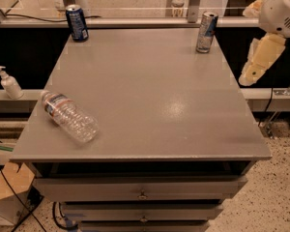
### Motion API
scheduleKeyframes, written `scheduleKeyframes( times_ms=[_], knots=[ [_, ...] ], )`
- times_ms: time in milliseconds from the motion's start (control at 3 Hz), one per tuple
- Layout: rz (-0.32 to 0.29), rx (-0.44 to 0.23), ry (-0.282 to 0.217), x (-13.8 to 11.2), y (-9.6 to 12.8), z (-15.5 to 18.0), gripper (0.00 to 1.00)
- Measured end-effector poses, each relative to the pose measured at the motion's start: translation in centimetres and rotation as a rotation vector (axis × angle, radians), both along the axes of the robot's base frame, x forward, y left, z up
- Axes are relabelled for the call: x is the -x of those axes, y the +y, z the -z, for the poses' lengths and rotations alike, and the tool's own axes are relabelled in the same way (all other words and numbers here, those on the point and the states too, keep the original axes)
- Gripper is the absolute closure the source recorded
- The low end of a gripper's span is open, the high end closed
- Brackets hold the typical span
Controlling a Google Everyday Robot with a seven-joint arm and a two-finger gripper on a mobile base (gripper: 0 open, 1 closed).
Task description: Move redbull can near pepsi can
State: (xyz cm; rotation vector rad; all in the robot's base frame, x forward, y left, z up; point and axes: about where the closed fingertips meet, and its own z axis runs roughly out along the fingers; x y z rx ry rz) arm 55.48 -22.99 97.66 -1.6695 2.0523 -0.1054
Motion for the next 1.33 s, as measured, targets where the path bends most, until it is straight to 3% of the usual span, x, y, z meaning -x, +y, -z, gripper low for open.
scheduleKeyframes(
  times_ms=[333, 667, 1000, 1333],
  knots=[
    [0.007, -0.04, 0.001, -1.2, 0.2, 0.9, 0.0],
    [0.036, -0.153, -0.03, -3.7, -0.1, 1.9, 0.0],
    [0.09, -0.285, -0.096, -7.1, -0.4, 2.8, 0.0],
    [0.121, -0.354, -0.122, -10.1, -1.1, 3.5, 0.0]
  ],
)
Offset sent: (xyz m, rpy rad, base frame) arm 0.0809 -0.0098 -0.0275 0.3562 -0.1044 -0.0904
